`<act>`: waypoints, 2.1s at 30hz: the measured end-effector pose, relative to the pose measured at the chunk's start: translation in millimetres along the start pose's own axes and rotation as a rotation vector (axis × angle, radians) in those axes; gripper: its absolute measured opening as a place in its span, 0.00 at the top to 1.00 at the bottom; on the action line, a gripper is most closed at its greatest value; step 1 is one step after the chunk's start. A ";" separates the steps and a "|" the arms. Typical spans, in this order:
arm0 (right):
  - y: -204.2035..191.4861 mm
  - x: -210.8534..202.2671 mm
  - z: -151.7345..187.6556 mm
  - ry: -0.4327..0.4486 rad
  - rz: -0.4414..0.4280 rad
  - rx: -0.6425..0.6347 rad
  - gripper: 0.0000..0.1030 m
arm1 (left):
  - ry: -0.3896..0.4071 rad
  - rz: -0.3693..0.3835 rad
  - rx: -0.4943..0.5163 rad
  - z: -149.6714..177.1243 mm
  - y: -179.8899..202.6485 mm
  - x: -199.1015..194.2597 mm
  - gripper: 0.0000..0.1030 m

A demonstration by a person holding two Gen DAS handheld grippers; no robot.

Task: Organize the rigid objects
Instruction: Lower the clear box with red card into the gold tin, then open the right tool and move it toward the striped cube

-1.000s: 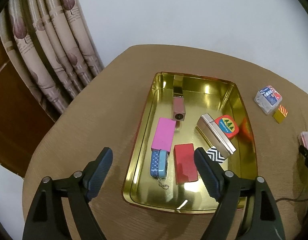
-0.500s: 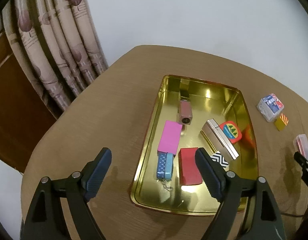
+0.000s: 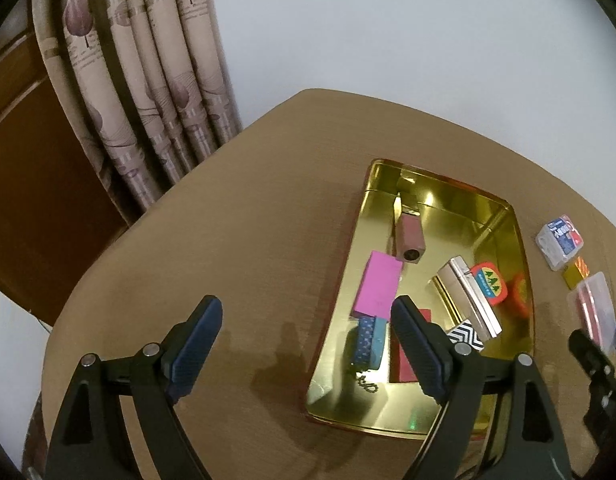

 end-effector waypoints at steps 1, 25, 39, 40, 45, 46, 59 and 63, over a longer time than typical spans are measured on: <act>-6.6 -2.9 -1.3 0.004 -0.010 -0.010 0.48 | -0.001 -0.001 -0.004 -0.3 -0.9 0.4 0.18; -113.8 26.3 1.9 -0.059 -0.148 -0.162 0.48 | 0.007 -0.063 -0.057 -9.8 -19.9 5.2 0.17; -101.6 45.3 0.2 -0.081 -0.086 -0.148 0.47 | -0.008 -0.046 -0.046 -8.0 -15.5 10.0 0.17; -101.4 45.4 0.2 -0.083 -0.084 -0.149 0.47 | -0.008 -0.045 -0.046 -7.8 -15.6 10.1 0.17; -98.0 47.4 -0.3 -0.114 -0.093 -0.134 0.47 | -0.009 -0.041 -0.045 -8.3 -13.4 10.6 0.17; -97.0 47.1 -0.5 -0.116 -0.093 -0.131 0.47 | -0.007 -0.042 -0.042 -8.4 -13.0 10.3 0.17; -76.6 20.8 -9.6 -0.077 -0.114 -0.086 0.46 | -0.009 -0.040 -0.026 -5.6 -7.2 9.5 0.17; -62.6 15.2 -9.4 -0.066 -0.114 -0.051 0.46 | -0.008 -0.045 -0.016 -5.2 -5.7 9.0 0.17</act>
Point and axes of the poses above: each gripper's, at about its wrist camera, not at the fingertips, and x roughly the way its jaws point, y to its right, z to its underside, the point moved 3 cm from there along x, roughly the way its jaws point, and after that the axes turned 11 degrees about z, right-handed, at the moved point
